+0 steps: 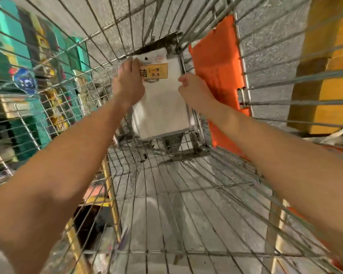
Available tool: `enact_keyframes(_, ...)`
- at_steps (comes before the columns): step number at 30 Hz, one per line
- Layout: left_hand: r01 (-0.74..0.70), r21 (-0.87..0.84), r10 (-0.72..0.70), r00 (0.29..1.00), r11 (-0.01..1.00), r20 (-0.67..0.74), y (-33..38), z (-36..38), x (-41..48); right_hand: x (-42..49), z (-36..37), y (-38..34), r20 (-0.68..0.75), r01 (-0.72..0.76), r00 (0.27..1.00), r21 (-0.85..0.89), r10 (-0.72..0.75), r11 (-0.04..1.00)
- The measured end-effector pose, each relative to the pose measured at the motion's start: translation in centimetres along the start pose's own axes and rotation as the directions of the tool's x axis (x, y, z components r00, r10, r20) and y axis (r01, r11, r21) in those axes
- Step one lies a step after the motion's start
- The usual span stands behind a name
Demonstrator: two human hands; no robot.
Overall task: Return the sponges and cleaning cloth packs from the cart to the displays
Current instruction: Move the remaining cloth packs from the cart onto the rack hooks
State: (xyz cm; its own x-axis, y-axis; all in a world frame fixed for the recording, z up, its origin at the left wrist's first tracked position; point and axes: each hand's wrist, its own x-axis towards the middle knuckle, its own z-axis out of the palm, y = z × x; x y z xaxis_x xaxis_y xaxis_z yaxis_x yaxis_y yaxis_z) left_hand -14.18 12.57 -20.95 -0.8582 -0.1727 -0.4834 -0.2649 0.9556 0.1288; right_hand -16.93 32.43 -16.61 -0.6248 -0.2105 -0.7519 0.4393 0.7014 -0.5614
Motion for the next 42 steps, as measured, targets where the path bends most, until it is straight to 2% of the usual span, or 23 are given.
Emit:
enact_keyframes(5, 0.019, 0.006, -0.019, 0.997, 1.000, -0.078, 0.4, -0.6, -0.4, -0.3, -0.1, 0.3, 0.018, 0.017, 1.000, 0.027, -0.018, 0.999)
enact_keyframes(8, 0.054, -0.092, -0.058, 0.997, 0.994, -0.041, 0.0, -0.4, -0.2, -0.4, -0.1, 0.4, 0.023, 0.014, 1.000, 0.050, -0.016, 0.999)
enact_keyframes(11, 0.073, -0.066, -0.073, 0.997, 0.995, 0.004, -0.2, -1.1, -0.1, -0.5, -0.1, 0.4, 0.027, 0.017, 0.999, 0.043, -0.018, 0.999)
enact_keyframes(14, 0.149, -0.038, -0.147, 0.987, 0.988, 0.060, -0.5, -1.8, 0.0, -0.3, 0.1, 0.5, 0.035, 0.012, 0.999, 0.035, -0.014, 0.999)
enact_keyframes(15, 0.181, -0.089, -0.174, 0.981, 0.979, 0.081, -0.7, -2.0, -0.1, -0.2, 0.1, 0.6, 0.040, 0.006, 0.999, 0.035, -0.007, 0.999)
enact_keyframes(16, 0.216, -0.226, -0.193, 0.974, 0.950, 0.120, -0.8, -2.1, -0.3, -0.1, 0.1, 0.5, 0.046, 0.002, 0.999, 0.035, -0.003, 0.999)
enact_keyframes(17, 0.256, -0.425, -0.196, 0.964, 0.868, 0.181, -0.7, -2.2, -0.8, 0.0, 0.1, 0.5, 0.051, -0.004, 0.999, 0.036, 0.003, 0.999)
enact_keyframes(19, 0.361, -0.737, -0.210, 0.933, 0.571, 0.294, -0.9, -2.2, -2.0, 0.2, 0.0, 0.4, 0.067, -0.016, 0.998, 0.038, 0.013, 0.999)
enact_keyframes(21, 0.405, -0.852, -0.280, 0.905, 0.332, 0.321, -2.5, -1.8, -3.4, 0.5, 0.1, 0.2, 0.070, -0.023, 0.997, 0.024, 0.021, 0.999)
enact_keyframes(24, 0.437, -0.882, -0.358, 0.863, 0.175, 0.356, -5.8, -1.2, -5.7, 1.4, 0.6, -0.2, 0.065, -0.055, 0.996, -0.021, 0.056, 0.998)
enact_keyframes(28, 0.472, -0.881, -0.326, 0.834, 0.002, 0.446, -9.0, -1.7, -7.4, 2.9, 1.4, -0.7, 0.045, -0.010, 0.999, -0.206, 0.020, 0.979)
enact_keyframes(30, 0.493, -0.869, -0.313, 0.830, 0.029, 0.461, -10.1, -2.0, -7.7, 3.7, 1.8, -1.6, 0.030, 0.071, 0.997, -0.371, -0.064, 0.926)
enact_keyframes(33, 0.500, -0.848, -0.279, 0.852, 0.178, 0.443, -11.6, -1.7, -8.2, 5.5, 2.5, -3.5, -0.017, 0.230, 0.959, -0.538, -0.283, 0.811)
enact_keyframes(34, 0.491, -0.848, -0.281, 0.858, 0.200, 0.430, -11.9, -1.5, -8.2, 6.3, 2.9, -4.2, 0.004, 0.279, 0.941, -0.570, -0.337, 0.773)
enact_keyframes(36, 0.464, -0.862, -0.280, 0.871, 0.204, 0.403, -12.1, -1.3, -8.0, 7.9, 3.4, -5.1, 0.119, 0.332, 0.935, -0.629, -0.334, 0.703)
enact_keyframes(39, 0.410, -0.876, -0.232, 0.905, 0.255, 0.356, -12.1, -0.9, -8.0, 9.3, 3.3, -5.7, 0.234, 0.308, 0.951, -0.652, -0.203, 0.693)
enact_keyframes(42, 0.404, -0.871, -0.254, 0.906, 0.281, 0.339, -12.1, -0.9, -8.4, 9.5, 3.9, -5.8, 0.169, 0.303, 0.943, -0.790, -0.286, 0.533)
